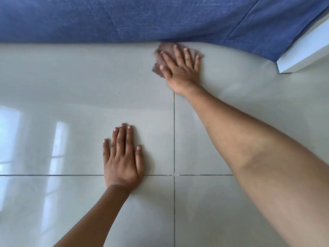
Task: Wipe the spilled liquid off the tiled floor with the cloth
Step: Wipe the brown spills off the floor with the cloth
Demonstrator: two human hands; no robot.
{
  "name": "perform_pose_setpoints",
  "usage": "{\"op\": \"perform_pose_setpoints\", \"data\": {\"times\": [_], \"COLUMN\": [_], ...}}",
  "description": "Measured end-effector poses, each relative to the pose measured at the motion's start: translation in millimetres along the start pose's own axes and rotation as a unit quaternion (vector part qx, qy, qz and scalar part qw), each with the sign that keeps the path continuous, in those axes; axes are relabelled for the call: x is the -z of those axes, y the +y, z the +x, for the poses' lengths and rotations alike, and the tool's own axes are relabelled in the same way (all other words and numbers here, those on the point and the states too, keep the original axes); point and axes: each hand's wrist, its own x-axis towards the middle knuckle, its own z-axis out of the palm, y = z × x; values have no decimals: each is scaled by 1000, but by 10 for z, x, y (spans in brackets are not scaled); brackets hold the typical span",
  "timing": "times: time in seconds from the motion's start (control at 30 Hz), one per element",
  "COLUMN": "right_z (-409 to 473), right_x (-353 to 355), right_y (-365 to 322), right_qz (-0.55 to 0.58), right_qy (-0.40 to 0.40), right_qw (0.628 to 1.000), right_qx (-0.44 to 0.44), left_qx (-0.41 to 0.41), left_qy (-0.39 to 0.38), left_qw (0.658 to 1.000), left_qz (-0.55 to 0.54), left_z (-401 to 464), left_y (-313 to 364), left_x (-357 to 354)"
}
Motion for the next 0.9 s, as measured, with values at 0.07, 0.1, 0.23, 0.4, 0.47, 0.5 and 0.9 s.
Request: {"op": "perform_pose_setpoints", "data": {"times": [0.07, 0.1, 0.23, 0.4, 0.47, 0.5, 0.9], "right_z": [-440, -706, -2092, -3490, -3746, -3792, -2300], "right_x": [-91, -185, -479, -638, -612, -569, -145], "right_y": [-65, -70, 36, 630, 1032, 1213, 1069], "right_qz": [-19, -10, 16, -34, -53, -60, 94], "right_qy": [-4, -3, -20, -26, -30, -39, -21], "right_qw": [996, 992, 985, 989, 995, 997, 915], "right_qx": [90, 127, 168, 143, 78, 24, -391], "left_qx": [-2, 2, 4, -11, -6, 1, 210], "left_qy": [-9, -7, -3, -7, -16, -21, -42], "left_qw": [1000, 1000, 1000, 999, 999, 1000, 976], "left_qz": [-4, -3, -25, -33, -27, -21, -23], "left_z": [-1, 27, 60, -9, -5, -27, -1250], "left_y": [2, -24, -40, -37, -66, -78, -967], "left_x": [24, 17, 54, 45, 37, 35, 85]}}
